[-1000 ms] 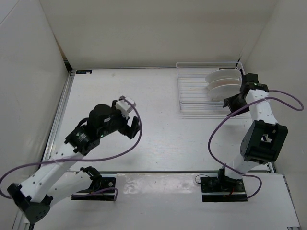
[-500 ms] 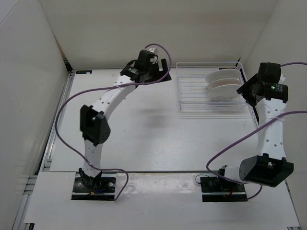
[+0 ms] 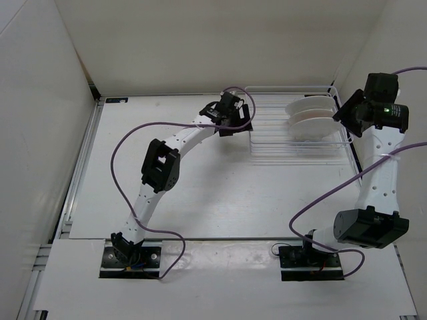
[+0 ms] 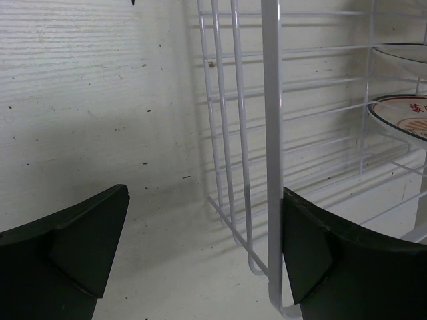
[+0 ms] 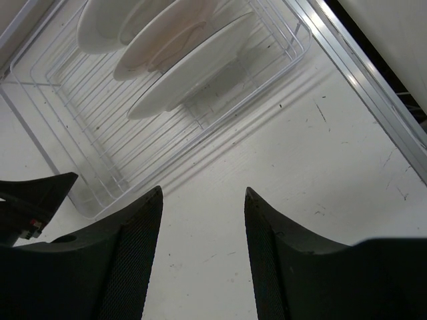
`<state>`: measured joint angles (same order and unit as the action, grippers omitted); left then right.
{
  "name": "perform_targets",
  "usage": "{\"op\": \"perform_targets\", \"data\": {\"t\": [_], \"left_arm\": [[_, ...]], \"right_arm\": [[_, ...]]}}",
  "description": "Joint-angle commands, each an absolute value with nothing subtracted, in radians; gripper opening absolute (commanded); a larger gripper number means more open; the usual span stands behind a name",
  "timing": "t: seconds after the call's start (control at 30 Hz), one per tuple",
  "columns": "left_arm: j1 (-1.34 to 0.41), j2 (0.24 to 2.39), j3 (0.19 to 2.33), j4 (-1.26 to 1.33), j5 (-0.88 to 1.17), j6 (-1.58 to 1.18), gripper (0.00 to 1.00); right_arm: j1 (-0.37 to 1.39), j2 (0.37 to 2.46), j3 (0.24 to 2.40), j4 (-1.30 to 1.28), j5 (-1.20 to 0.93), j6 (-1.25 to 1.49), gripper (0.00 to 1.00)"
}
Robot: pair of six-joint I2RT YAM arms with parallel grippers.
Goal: Unload the plates from the dish rack
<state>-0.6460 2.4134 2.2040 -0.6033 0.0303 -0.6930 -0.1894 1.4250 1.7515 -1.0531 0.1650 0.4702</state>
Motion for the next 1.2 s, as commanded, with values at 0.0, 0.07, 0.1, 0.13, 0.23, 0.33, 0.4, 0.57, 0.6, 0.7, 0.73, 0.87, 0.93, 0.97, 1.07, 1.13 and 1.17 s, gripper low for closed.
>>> {"op": "perform_targets", "data": {"t": [0.0, 0.07, 0.1, 0.13, 0.23, 0.33, 0.4, 0.57, 0.6, 0.7, 0.73, 0.87, 0.93, 0.97, 1.07, 1.13, 1.17], "left_arm": [[-0.652, 2.391, 2.237, -0.557, -0.025, -0.683, 1.0], [-0.653, 2.396, 2.238, -0.543, -0.014, -0.686, 1.0], [-0.658, 2.414, 2.24, -0.532, -0.012, -0.686, 1.0], [-0.66, 2.424, 2.25, -0.531, -0.003, -0.681, 1.0], [-0.672, 2.448, 2.257, -0.528, 0.018, -0.67, 0.89], [-0.684, 2.444, 2.214, -0.515, 0.037, -0.664, 0.64], [-0.684, 2.441, 2.175, -0.512, 0.047, -0.657, 0.55], [-0.686, 2.421, 2.146, -0.543, 0.092, -0.629, 0.36], [-0.684, 2.419, 2.138, -0.549, 0.097, -0.626, 0.31], [-0.683, 2.379, 2.103, -0.56, 0.115, -0.614, 0.09], [-0.681, 2.372, 2.067, -0.563, 0.127, -0.611, 0.03], [-0.68, 2.356, 2.052, -0.598, 0.143, -0.591, 0.0], [-0.676, 2.359, 2.054, -0.604, 0.158, -0.592, 0.0], [-0.675, 2.353, 2.052, -0.618, 0.153, -0.591, 0.0], [-0.678, 2.327, 2.004, -0.637, 0.088, -0.606, 0.0], [-0.684, 2.283, 1.971, -0.646, 0.057, -0.646, 0.0], [-0.683, 2.27, 1.924, -0.64, 0.026, -0.67, 0.0]], "right_arm": [[-0.189, 1.408, 1.773, -1.066, 0.143, 0.443, 0.56], [-0.187, 1.404, 1.757, -1.06, 0.129, 0.443, 0.56], [-0.189, 1.401, 1.752, -1.06, 0.127, 0.446, 0.56], [-0.187, 1.401, 1.749, -1.058, 0.115, 0.449, 0.57], [-0.189, 1.402, 1.741, -1.06, 0.109, 0.454, 0.59], [-0.189, 1.402, 1.741, -1.063, 0.117, 0.452, 0.59], [-0.189, 1.41, 1.744, -1.071, 0.127, 0.449, 0.6], [-0.189, 1.48, 1.807, -1.138, 0.141, 0.452, 0.6], [-0.189, 1.489, 1.812, -1.149, 0.141, 0.456, 0.6], [-0.193, 1.511, 1.802, -1.155, 0.132, 0.469, 0.6], [-0.193, 1.512, 1.795, -1.155, 0.127, 0.477, 0.6], [-0.193, 1.532, 1.789, -1.167, 0.114, 0.502, 0.6], [-0.196, 1.555, 1.802, -1.183, 0.1, 0.512, 0.6], [-0.195, 1.572, 1.812, -1.201, 0.088, 0.518, 0.6], [-0.198, 1.617, 1.827, -1.25, 0.028, 0.566, 0.62], [-0.198, 1.632, 1.827, -1.261, -0.035, 0.598, 0.62], [-0.199, 1.631, 1.818, -1.255, -0.049, 0.597, 0.63]]}}
